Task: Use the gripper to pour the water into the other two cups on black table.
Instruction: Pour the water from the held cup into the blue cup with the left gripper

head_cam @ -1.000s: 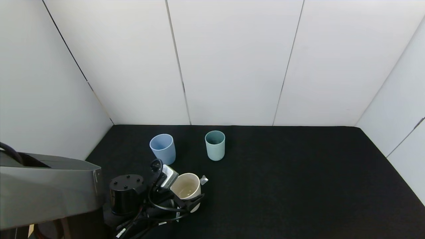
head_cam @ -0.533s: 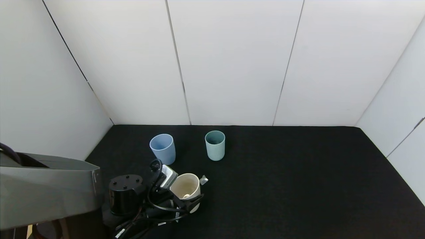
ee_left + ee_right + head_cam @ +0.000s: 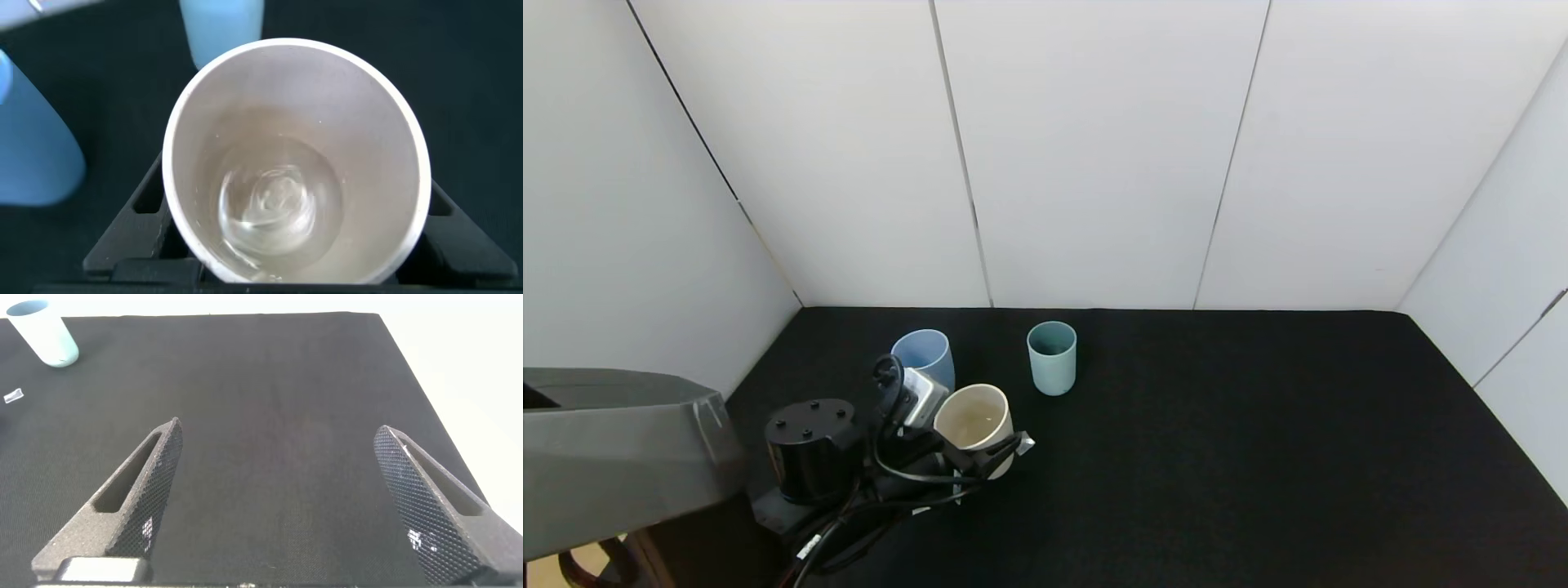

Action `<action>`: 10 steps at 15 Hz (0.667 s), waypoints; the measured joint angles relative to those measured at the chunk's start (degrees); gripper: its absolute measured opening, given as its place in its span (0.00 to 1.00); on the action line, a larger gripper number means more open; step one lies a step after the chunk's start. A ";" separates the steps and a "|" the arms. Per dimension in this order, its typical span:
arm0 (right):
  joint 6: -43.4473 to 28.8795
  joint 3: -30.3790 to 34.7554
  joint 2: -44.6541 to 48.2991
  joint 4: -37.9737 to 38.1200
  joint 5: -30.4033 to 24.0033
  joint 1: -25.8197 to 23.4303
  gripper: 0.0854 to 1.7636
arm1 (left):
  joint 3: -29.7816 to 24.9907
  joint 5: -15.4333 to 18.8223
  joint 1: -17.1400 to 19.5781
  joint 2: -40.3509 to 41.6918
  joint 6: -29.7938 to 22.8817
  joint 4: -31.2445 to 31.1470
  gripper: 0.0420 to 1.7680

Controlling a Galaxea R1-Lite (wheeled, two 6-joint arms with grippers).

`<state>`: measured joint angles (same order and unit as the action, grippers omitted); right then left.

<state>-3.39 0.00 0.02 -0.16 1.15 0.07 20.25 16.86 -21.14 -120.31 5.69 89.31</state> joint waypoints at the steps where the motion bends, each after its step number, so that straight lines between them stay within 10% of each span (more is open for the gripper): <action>1: -0.02 0.00 0.00 -0.02 0.00 0.00 0.97 | 1.00 0.00 0.41 0.90 0.04 -1.11 0.73; 10: -0.02 0.00 0.00 0.00 0.00 0.00 0.97 | 14.07 0.13 5.02 10.86 0.12 -23.44 0.73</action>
<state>-3.41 0.00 0.02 -0.16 1.15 0.07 34.32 16.99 -16.12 -109.45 5.81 65.87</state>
